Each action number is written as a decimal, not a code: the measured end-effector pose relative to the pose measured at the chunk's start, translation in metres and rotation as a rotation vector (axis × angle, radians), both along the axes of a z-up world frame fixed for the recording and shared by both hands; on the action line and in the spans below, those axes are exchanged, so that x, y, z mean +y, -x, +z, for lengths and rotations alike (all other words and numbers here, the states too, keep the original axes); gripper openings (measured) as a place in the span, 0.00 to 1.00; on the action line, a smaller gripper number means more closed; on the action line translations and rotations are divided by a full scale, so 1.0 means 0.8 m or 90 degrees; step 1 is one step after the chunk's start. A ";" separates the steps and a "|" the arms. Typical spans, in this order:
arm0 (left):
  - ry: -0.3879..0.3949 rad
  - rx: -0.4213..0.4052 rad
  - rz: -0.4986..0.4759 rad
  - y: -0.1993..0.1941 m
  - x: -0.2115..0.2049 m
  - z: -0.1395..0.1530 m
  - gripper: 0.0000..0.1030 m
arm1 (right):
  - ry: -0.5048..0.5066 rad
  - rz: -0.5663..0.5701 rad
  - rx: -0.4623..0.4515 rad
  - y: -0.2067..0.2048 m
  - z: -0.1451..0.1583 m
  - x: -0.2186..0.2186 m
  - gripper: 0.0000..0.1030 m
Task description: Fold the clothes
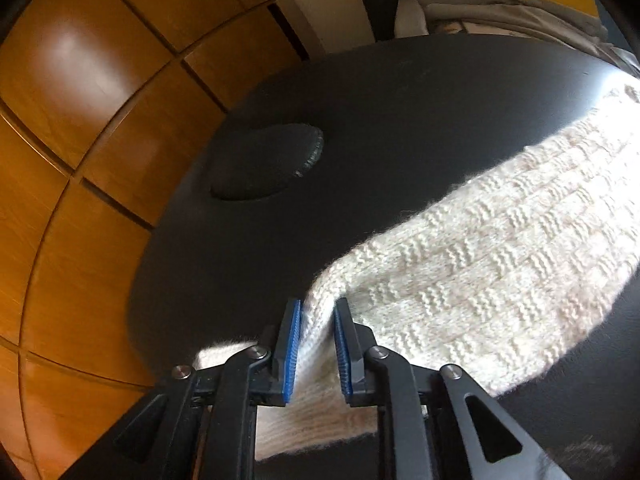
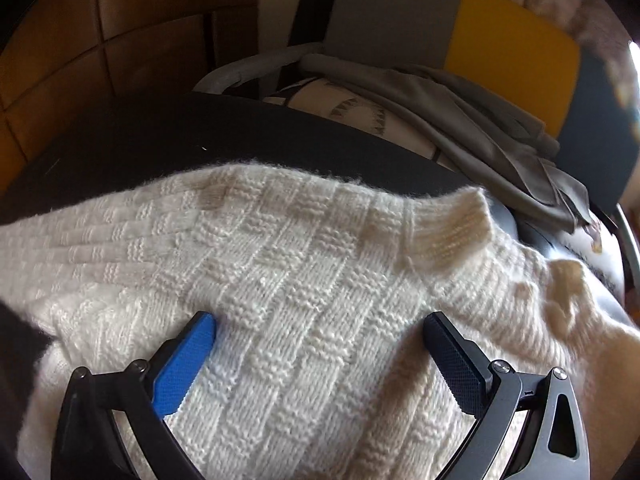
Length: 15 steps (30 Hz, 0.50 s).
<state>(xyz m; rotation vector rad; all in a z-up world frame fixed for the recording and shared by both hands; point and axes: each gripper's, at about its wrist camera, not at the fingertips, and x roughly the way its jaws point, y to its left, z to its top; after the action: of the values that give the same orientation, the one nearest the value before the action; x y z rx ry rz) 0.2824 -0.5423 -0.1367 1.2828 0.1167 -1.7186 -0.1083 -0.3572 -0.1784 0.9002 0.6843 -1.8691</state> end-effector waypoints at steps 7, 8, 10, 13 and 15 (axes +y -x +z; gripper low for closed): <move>-0.036 0.100 0.052 -0.007 -0.020 0.022 0.22 | 0.011 0.017 0.001 0.000 -0.002 -0.005 1.00; -0.035 0.129 0.068 -0.013 -0.020 0.034 0.24 | 0.015 0.016 0.000 0.000 -0.001 -0.002 1.00; -0.002 0.177 0.097 -0.027 -0.012 0.064 0.24 | 0.019 0.012 -0.003 -0.001 0.000 0.002 1.00; 0.035 0.236 0.098 -0.041 0.019 0.105 0.26 | 0.020 -0.007 0.010 -0.009 0.011 0.018 1.00; 0.033 0.265 0.080 -0.042 0.047 0.122 0.27 | 0.040 -0.026 0.024 -0.017 0.024 0.039 1.00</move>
<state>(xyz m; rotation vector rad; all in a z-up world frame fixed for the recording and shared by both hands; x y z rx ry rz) 0.3164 -0.5049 -0.0391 0.8457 0.3837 -1.8435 -0.0951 -0.3262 -0.1592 0.8463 0.6307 -1.9377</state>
